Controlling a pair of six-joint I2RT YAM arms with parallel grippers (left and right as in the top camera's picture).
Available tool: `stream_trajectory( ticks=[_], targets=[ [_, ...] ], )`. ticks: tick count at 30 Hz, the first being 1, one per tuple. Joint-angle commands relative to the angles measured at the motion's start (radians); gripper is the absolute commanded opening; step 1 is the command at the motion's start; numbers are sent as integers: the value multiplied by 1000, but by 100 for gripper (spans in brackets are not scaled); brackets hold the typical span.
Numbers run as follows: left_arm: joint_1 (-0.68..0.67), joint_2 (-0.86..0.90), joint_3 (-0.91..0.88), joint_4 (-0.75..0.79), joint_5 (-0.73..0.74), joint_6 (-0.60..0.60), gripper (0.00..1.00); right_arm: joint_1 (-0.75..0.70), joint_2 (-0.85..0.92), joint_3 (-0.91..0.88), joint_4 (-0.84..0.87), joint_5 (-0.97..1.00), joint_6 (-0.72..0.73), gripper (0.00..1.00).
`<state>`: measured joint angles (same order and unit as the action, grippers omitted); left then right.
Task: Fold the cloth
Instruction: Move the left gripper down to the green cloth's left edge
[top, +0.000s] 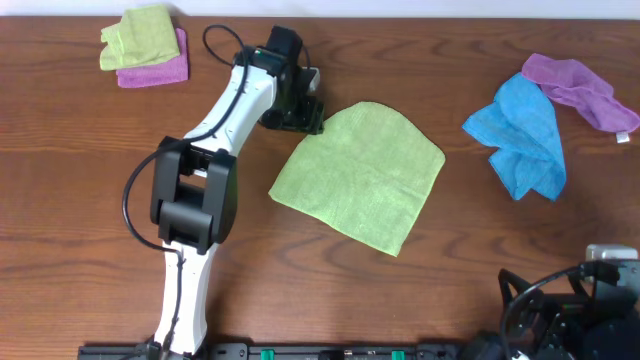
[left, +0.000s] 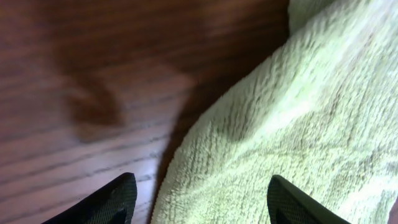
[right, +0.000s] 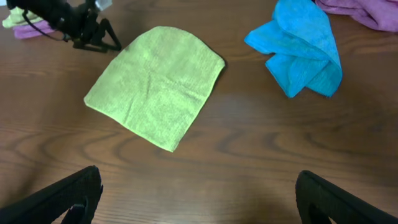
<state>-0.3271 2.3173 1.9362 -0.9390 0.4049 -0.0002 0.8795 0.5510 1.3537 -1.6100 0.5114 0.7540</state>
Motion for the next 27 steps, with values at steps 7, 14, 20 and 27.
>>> stream_trajectory(
  ticks=[7, 14, 20, 27],
  targets=[
    [26, 13, -35, -93, 64, 4, 59, 10, -6, 12, 2, 83, 9, 99],
    [31, 13, -35, -203, 109, 30, 59, 10, -6, -3, -2, 154, 20, 99],
    [49, 13, -35, -273, 53, 46, 52, 10, -6, -3, -3, 170, 19, 99],
    [62, 13, -86, -295, 9, 44, 45, 10, -6, -3, -16, 169, 19, 99]
  ],
)
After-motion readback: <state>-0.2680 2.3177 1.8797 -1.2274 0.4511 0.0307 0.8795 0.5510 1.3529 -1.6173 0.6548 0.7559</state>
